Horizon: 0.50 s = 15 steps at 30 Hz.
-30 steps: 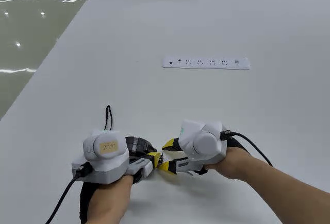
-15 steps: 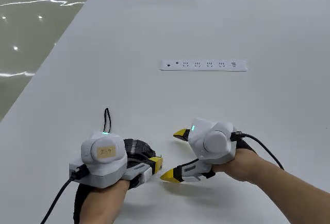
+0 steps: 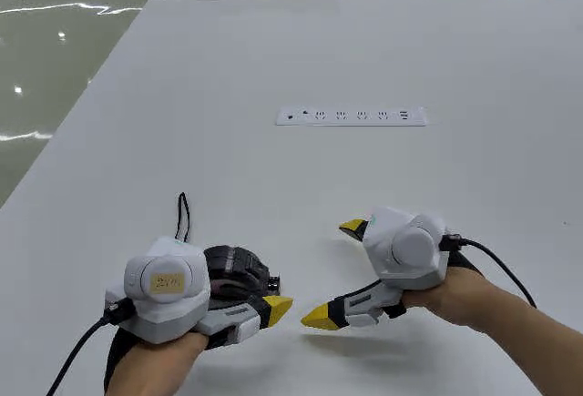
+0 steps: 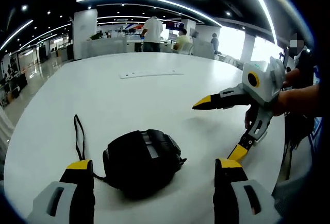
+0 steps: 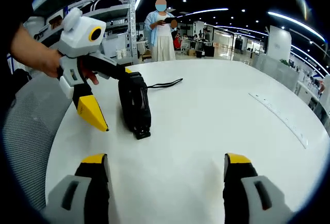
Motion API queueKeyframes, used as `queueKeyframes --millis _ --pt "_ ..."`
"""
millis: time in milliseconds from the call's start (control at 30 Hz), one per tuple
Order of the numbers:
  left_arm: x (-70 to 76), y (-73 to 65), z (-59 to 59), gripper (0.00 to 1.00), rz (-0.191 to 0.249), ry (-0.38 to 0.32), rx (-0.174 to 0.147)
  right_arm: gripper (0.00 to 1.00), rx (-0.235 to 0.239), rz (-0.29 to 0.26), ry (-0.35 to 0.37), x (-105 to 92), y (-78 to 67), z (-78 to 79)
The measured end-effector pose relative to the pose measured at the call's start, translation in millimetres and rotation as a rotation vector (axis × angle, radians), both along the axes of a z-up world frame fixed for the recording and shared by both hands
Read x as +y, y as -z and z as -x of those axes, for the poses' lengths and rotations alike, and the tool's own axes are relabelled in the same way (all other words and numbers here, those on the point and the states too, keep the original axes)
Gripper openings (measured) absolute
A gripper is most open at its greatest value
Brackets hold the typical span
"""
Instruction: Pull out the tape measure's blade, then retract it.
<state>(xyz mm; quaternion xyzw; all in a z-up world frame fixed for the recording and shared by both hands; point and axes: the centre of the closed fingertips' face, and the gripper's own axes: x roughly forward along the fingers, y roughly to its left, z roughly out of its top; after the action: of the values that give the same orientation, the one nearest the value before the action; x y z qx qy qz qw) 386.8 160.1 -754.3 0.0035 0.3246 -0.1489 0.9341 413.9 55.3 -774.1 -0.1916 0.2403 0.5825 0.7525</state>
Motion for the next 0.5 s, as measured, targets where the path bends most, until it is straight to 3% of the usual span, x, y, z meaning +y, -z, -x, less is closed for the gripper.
queueKeyframes --millis 267,300,500 --pt "2.7 -0.8 1.0 1.00 -0.008 0.026 -0.012 1.00 -0.004 -0.010 0.014 -9.5 -1.9 0.6" --pt "8.1 -2.6 2.0 1.00 -0.012 0.072 -0.035 1.00 -0.007 -0.031 0.047 -25.1 -4.9 1.9" --pt "18.8 -4.6 5.1 1.00 -0.006 0.117 -0.062 1.00 -0.014 -0.063 0.097 -47.4 -10.0 4.3"
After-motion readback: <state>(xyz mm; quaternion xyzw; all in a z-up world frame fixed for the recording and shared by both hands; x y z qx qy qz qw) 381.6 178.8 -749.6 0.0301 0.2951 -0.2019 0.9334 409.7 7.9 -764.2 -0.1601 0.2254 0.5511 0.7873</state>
